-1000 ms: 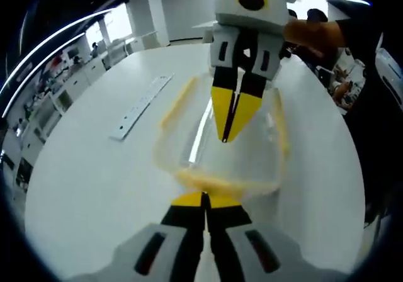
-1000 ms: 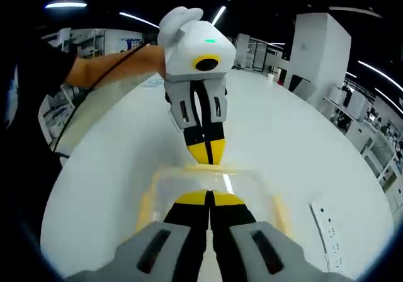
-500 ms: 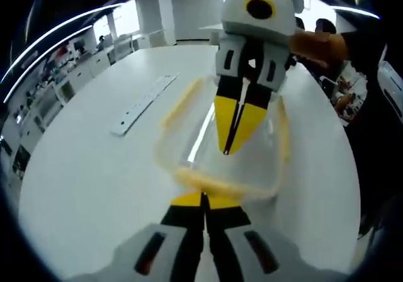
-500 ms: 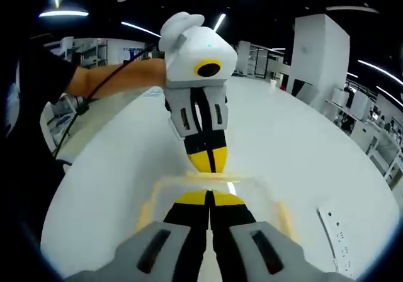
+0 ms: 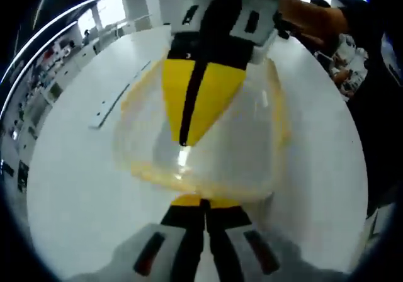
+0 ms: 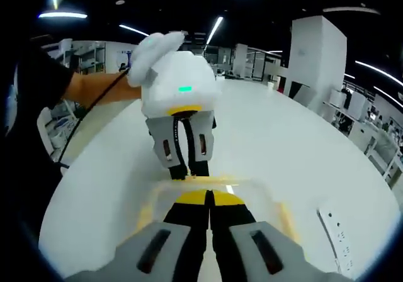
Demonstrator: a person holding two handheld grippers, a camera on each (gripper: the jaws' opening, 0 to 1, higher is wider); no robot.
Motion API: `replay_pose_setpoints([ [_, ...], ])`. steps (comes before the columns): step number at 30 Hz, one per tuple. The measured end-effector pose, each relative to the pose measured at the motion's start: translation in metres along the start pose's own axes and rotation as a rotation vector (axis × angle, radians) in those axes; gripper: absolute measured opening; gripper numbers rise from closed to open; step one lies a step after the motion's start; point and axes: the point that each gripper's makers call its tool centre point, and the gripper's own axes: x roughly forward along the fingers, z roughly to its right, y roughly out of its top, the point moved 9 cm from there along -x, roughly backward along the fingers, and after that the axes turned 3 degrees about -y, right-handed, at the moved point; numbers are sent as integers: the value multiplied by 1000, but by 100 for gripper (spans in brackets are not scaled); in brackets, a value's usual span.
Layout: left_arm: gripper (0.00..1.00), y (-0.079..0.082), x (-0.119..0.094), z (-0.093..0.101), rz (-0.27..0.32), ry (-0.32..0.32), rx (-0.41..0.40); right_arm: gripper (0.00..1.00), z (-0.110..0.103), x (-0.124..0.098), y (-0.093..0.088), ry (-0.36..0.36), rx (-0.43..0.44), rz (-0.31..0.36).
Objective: Snap each plastic latch of the storage box into its locked position after aligning the lid with the box until every specified latch is closed and the lid sits flush.
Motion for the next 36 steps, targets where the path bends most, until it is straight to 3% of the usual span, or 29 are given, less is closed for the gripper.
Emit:
replay_pose_setpoints([
  [2,0,-1,-1,-1,27,-42,31,0,0,-2,-1,0,3,2],
  [8,0,-9,-19,2,124,-24,-11,0,-2,-3,-3,-11,15,33],
  [10,0,-9,-26,4,169,28,9,0,1,-7,-3,-61,-67,18],
  [11,0,-10,-29,2,176,16,-16,0,1,-9,-3,-77,-84,5],
  [13,0,-11,-34,1,174,24,-26,0,3,-15,-5,-105,-87,-12],
  [16,0,-15,-47,-8,184,120,-26,0,4,-30,-5,-133,-69,25],
  [19,0,-12,-56,-11,279,178,-34,0,0,-44,-4,-157,-76,47],
  [21,0,-11,-57,-10,305,181,-37,0,-2,-49,-4,-161,-89,47],
  [25,1,4,-53,-7,376,163,-40,0,-22,-66,-4,-232,-185,30],
  [27,7,10,-48,-6,392,151,-36,0,-31,-70,-6,-261,-246,5],
  [32,9,29,-32,1,403,105,-29,0,-57,-72,-10,-275,-266,11],
  [36,7,42,-22,4,434,85,2,0,-73,-70,-18,-327,-329,-9],
])
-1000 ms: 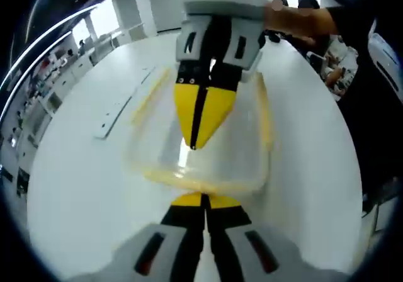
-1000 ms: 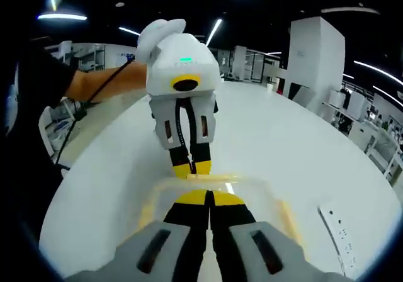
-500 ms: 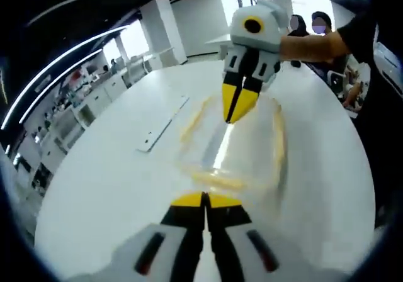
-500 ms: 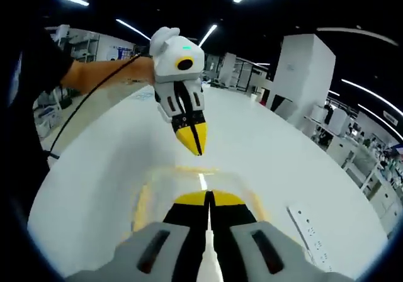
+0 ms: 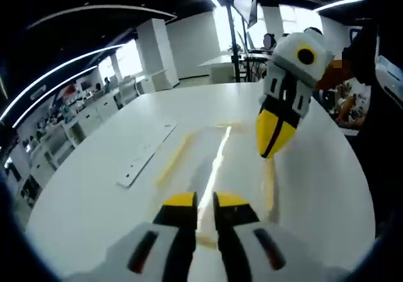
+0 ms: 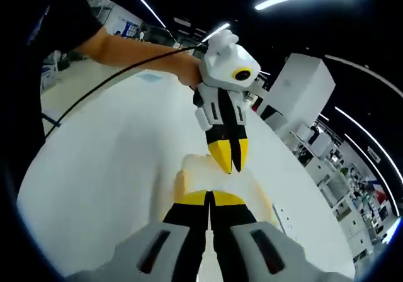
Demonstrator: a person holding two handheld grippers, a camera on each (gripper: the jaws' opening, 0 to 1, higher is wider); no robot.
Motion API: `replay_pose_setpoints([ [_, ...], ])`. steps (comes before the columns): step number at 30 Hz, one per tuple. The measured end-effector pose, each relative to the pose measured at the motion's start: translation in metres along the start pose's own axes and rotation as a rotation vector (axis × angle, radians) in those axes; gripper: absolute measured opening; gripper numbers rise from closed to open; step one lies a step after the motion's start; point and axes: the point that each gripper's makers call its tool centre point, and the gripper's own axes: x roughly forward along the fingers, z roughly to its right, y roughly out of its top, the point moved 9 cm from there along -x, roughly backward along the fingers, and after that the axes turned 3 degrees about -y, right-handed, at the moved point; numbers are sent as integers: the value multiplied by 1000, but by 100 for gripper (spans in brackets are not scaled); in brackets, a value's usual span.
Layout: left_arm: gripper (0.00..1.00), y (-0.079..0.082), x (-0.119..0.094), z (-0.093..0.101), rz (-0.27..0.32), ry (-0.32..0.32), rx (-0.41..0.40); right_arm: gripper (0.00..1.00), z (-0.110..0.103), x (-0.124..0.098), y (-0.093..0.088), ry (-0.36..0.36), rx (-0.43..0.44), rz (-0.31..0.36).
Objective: Snap each plastic latch of the storage box into its locked position after aligning the lid with the box until every specified latch is closed and the lid sits flush.
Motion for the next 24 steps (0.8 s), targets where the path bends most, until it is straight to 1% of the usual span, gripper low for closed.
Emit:
replay_pose_setpoints([
  [1,5,1,4,2,-10,-20,-8,0,-5,-1,-1,-15,-7,5],
  [2,0,1,7,3,-21,-33,-19,0,-9,-2,-1,-23,-9,8],
  [5,0,5,12,6,1,-51,-28,0,-19,-5,-1,-48,-20,18],
  [7,0,6,16,7,-3,-65,-30,0,-26,-6,-3,-63,-37,10],
  [9,0,7,18,7,-11,-60,-24,0,-33,-8,-5,-80,-37,8],
  [11,0,8,18,7,-6,-54,-17,0,-39,-9,-7,-92,-32,7],
  [13,0,9,20,5,-1,-48,-9,0,-45,-9,-11,-115,-51,-4],
  [15,0,10,23,3,-8,-34,0,0,-49,-8,-14,-111,-45,-12],
  [17,0,11,25,4,-14,-39,3,0,-52,-7,-15,-108,-27,-8],
  [20,0,12,31,5,-9,-54,1,0,-57,-3,-18,-96,-21,-26],
  [22,0,10,34,4,-43,-45,29,0,-59,0,-20,-89,-13,-32],
  [23,0,11,36,4,-26,-45,36,0,-60,2,-20,-89,-7,-36],
  [24,0,11,36,3,-37,-46,31,0,-59,3,-21,-95,-1,-43],
])
